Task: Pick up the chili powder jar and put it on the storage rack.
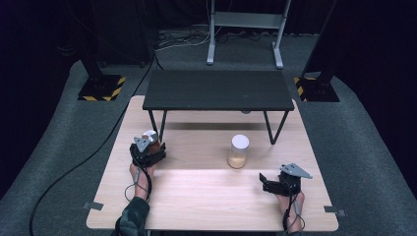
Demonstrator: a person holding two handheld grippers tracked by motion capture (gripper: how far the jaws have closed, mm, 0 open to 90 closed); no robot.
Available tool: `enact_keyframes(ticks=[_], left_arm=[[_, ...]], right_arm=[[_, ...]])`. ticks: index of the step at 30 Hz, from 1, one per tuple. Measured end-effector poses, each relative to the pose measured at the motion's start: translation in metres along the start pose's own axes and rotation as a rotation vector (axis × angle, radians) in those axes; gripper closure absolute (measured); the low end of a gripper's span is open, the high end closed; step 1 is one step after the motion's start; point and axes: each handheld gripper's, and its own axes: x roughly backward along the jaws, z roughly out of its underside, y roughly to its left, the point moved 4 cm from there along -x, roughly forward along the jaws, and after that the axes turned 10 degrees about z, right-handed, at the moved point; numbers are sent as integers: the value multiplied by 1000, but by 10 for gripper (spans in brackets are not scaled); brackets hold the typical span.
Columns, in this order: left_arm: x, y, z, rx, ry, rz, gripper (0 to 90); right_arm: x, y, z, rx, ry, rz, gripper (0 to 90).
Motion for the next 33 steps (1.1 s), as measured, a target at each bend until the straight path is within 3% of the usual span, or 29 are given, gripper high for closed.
enact_keyframes(ticks=[6, 16, 28, 33], left_arm=[[0, -1, 0, 8, -6, -15, 305], [0, -2, 0, -5, -2, -20, 317], [2, -4, 0, -34, 3, -1, 318], [5, -3, 0, -25, -6, 13, 318]], right_arm=[[0, 0, 0, 1, 2, 0, 0], [0, 0, -1, 5, 4, -2, 0], [-1, -1, -1, 2, 4, -6, 2], [-1, -1, -1, 1, 4, -8, 2]])
